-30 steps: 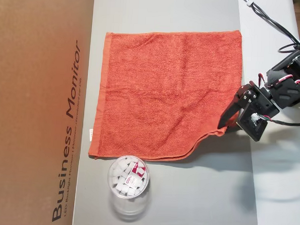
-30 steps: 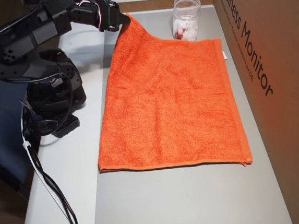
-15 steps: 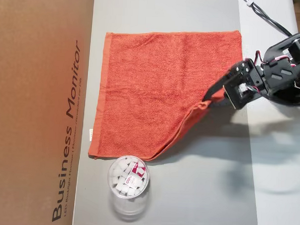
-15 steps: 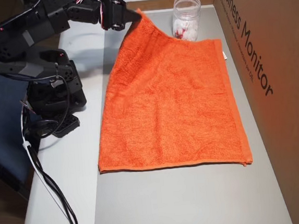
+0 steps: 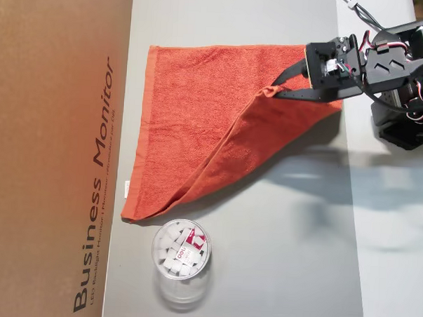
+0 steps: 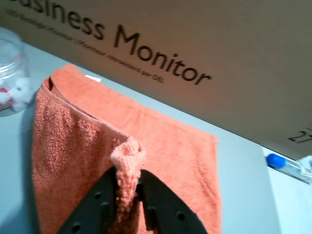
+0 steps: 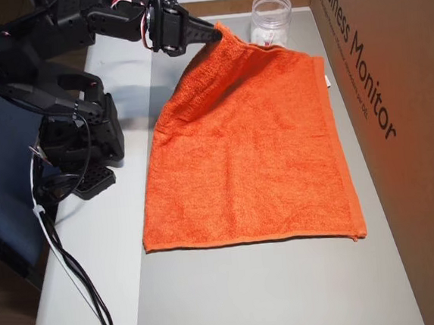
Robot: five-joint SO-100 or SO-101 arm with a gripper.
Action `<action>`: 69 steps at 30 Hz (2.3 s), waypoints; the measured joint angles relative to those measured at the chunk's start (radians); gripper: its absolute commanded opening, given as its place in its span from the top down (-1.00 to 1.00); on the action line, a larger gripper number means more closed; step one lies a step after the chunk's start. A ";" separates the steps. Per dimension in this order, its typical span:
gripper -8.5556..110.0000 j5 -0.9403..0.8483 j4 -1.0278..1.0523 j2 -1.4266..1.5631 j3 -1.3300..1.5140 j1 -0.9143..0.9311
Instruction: Fold the blanket.
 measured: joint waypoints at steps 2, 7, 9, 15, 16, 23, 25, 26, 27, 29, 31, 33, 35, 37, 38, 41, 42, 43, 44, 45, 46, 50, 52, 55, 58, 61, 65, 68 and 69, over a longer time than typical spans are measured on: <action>0.86 0.006 0.000 0.000 -0.002 0.046; 0.86 0.003 0.000 0.000 -0.008 0.132; 0.86 0.008 0.000 0.000 -0.008 0.153; 0.86 0.009 0.000 -0.015 -0.031 0.189; 0.86 0.006 0.000 -0.035 -0.048 0.190; 0.86 0.005 0.000 -0.279 -0.253 0.190; 0.86 -0.002 0.000 -0.325 -0.290 0.187; 0.86 0.000 0.000 -0.357 -0.313 0.187; 0.86 -0.002 0.000 -0.382 -0.330 0.187; 0.86 -0.002 -0.002 -0.425 -0.348 0.187; 0.86 0.000 -0.032 -0.459 -0.351 0.184; 0.86 -0.002 -0.086 -0.486 -0.351 0.179; 0.86 -0.003 -0.138 -0.515 -0.351 0.179; 0.86 -0.005 -0.169 -0.548 -0.354 0.179; 0.86 -0.005 -0.184 -0.571 -0.360 0.179; 0.86 -0.005 -0.230 -0.618 -0.367 0.175; 0.86 -0.005 -0.252 -0.635 -0.374 0.170; 0.86 -0.003 -0.267 -0.650 -0.382 0.166; 0.86 -0.003 -0.282 -0.663 -0.390 0.160; 0.86 -0.005 -0.296 -0.676 -0.400 0.153; 0.86 -0.005 -0.308 -0.692 -0.413 0.152; 0.86 -0.005 -0.324 -0.747 -0.456 0.160; 0.86 -0.005 -0.324 -0.770 -0.477 0.166; 0.86 -0.005 -0.324 -0.804 -0.503 0.186; 0.86 -0.005 -0.324 -0.834 -0.523 0.219; 0.86 -0.005 -0.324 -0.871 -0.549 0.247; 0.86 -0.003 -0.324 -0.920 -0.589 0.276; 0.86 -0.002 -0.325 -0.971 -0.637 0.291; 0.86 -0.005 -0.325 -0.983 -0.652 0.296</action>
